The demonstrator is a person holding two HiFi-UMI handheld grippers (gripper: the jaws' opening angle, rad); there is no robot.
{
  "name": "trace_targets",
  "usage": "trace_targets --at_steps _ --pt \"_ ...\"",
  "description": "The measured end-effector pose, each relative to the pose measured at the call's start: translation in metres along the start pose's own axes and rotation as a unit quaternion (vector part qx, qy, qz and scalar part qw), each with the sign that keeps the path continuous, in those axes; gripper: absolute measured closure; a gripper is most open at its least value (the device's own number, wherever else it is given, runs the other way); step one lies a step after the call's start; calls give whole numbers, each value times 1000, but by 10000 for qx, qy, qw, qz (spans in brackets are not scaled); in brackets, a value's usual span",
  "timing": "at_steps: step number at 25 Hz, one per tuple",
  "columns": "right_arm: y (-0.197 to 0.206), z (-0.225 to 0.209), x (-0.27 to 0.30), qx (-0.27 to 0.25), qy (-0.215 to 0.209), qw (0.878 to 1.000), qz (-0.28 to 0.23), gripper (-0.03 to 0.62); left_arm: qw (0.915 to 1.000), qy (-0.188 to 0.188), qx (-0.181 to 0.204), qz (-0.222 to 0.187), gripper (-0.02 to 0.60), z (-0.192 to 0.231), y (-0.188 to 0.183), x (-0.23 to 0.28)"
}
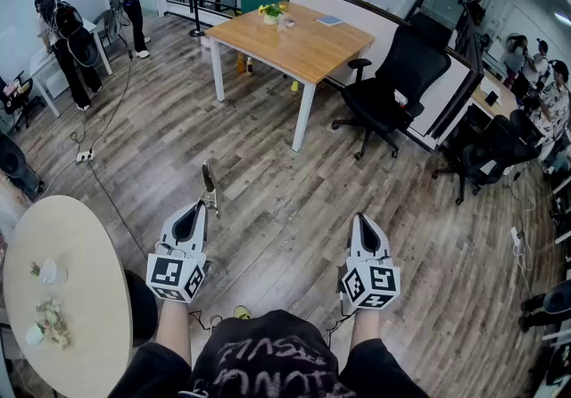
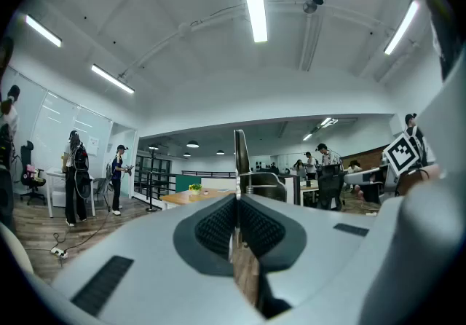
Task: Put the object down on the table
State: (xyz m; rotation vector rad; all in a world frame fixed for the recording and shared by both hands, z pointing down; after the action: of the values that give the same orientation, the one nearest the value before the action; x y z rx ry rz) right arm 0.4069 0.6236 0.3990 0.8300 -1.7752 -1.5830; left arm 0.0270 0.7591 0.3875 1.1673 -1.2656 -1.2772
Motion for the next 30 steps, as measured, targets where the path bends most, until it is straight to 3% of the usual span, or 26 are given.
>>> trace_targets --at_steps 14,30 --pt "-2 2 3 -64 -40 9999 -130 589 10000 4 31 -2 565 -1 -1 4" --pt "8 30 18 -54 -41 10000 34 589 9999 102 18 42 565 29 3 7"
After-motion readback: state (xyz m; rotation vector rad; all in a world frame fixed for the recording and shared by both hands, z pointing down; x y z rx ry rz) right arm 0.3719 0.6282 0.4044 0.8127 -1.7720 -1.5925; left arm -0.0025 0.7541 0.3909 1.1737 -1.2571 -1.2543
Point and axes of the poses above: the fingertips, and each gripper's own axes: x forward along the fingers, z to its left, y out of its underside, the point moved 10 cm from there along -x, backward along the fingers, and after that the axes turned 6 degrees about -y, right-handed, at the moved point
